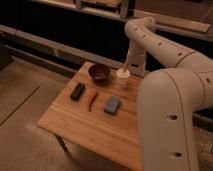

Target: Place the ceramic cup in the ceramic bowl

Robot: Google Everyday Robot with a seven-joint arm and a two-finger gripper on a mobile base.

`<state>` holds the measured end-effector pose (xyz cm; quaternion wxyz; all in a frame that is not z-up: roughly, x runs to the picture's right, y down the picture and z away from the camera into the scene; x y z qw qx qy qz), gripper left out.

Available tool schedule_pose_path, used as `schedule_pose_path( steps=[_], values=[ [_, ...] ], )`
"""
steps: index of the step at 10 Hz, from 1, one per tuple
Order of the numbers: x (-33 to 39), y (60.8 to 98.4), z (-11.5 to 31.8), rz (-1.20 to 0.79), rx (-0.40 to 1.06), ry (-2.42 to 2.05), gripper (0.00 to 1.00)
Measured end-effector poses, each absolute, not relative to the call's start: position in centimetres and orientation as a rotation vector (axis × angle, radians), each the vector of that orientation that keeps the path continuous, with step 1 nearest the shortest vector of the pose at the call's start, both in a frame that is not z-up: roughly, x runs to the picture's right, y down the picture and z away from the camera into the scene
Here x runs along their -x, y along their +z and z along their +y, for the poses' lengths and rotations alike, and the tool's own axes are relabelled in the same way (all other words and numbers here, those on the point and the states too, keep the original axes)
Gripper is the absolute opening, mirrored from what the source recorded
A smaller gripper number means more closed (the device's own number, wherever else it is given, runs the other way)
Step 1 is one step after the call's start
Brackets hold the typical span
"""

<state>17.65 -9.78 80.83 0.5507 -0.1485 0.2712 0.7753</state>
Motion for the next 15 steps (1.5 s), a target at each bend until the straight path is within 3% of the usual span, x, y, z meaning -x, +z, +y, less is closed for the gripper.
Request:
schedule_pose_path(
  steps=[12, 15],
  values=[
    [-16.6, 89.2, -7.7, 0.59, 0.457, 1.754, 0.63],
    [-15.8, 90.2, -6.9, 0.558, 0.519, 1.733, 0.36]
  ],
)
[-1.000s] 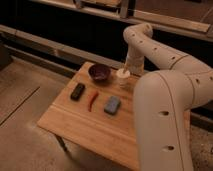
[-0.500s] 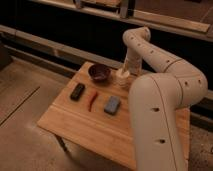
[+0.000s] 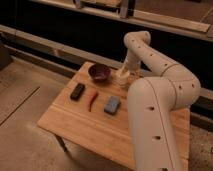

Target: Place the ceramic cup in the ceramic bowl

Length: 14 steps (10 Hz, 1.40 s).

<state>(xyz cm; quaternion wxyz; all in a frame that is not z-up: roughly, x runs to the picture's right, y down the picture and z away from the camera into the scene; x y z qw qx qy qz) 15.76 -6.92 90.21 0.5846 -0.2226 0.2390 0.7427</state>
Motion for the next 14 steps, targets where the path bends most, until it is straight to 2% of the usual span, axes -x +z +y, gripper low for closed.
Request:
schedule_pose_path(
  steps=[2, 4, 7, 8, 10, 12, 14],
  values=[
    [-15.9, 90.3, -7.2, 0.546, 0.521, 1.719, 0.12],
    [-16.1, 89.3, -8.7, 0.532, 0.487, 1.722, 0.0],
    [-15.4, 85.4, -13.8, 0.448, 0.367, 1.733, 0.0],
    [-14.5, 82.5, -16.8, 0.394, 0.299, 1.737, 0.0],
    [-13.0, 79.4, -19.5, 0.335, 0.236, 1.727, 0.0],
    [-8.9, 77.1, -21.0, 0.271, 0.228, 1.681, 0.0],
    [-6.5, 76.7, -20.9, 0.251, 0.251, 1.654, 0.0]
  ],
)
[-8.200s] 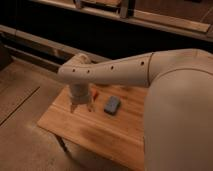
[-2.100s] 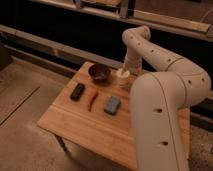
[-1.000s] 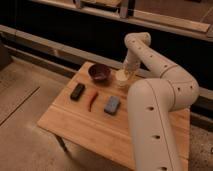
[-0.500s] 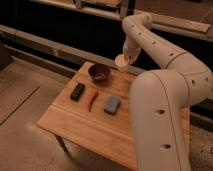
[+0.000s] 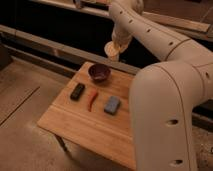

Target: Place the ceramic cup in the ceramic bowl

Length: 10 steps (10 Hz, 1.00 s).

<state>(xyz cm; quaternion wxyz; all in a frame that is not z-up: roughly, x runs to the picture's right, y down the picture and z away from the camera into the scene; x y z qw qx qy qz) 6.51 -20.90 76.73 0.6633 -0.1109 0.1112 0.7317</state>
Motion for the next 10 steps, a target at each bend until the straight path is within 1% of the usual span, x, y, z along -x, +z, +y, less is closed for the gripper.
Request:
schedule_pose_path(
  steps=[2, 4, 7, 10],
  values=[
    [-4.1, 77.3, -20.1, 0.244, 0.292, 1.617, 0.0],
    [-3.2, 78.7, -19.0, 0.257, 0.328, 1.581, 0.0],
    [-3.8, 81.3, -18.2, 0.287, 0.367, 1.55, 0.0],
    [-3.7, 83.1, -18.5, 0.303, 0.386, 1.52, 0.0]
  ],
)
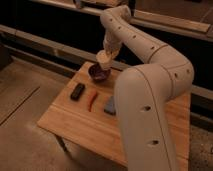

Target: Place the ceramic cup in the ceramic bowl

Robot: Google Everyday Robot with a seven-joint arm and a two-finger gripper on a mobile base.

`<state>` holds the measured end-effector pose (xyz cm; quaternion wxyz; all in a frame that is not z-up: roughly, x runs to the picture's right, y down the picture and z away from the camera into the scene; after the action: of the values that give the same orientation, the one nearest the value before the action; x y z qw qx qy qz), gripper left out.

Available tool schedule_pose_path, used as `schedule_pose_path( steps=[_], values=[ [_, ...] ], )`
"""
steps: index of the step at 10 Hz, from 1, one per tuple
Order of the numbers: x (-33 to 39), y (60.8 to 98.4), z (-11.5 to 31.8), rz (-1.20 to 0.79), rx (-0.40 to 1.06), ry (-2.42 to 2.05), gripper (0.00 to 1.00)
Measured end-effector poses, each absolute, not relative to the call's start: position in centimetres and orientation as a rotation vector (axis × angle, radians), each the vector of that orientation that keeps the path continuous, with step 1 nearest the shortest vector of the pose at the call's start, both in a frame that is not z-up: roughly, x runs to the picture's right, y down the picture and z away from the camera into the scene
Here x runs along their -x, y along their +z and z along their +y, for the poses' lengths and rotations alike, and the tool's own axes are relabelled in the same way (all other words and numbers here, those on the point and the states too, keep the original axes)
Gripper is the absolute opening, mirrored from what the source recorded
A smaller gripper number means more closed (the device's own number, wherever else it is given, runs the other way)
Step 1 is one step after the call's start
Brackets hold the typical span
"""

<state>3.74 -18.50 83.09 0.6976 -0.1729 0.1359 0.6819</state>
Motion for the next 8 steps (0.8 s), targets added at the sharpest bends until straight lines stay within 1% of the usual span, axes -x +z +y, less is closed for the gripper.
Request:
schedule_pose_path(
  steps=[3, 8],
  values=[
    [-2.2, 84.3, -19.1, 0.315, 0.397, 1.478, 0.0],
    [-0.2, 86.7, -18.0, 0.335, 0.469, 1.462, 0.0]
  ],
)
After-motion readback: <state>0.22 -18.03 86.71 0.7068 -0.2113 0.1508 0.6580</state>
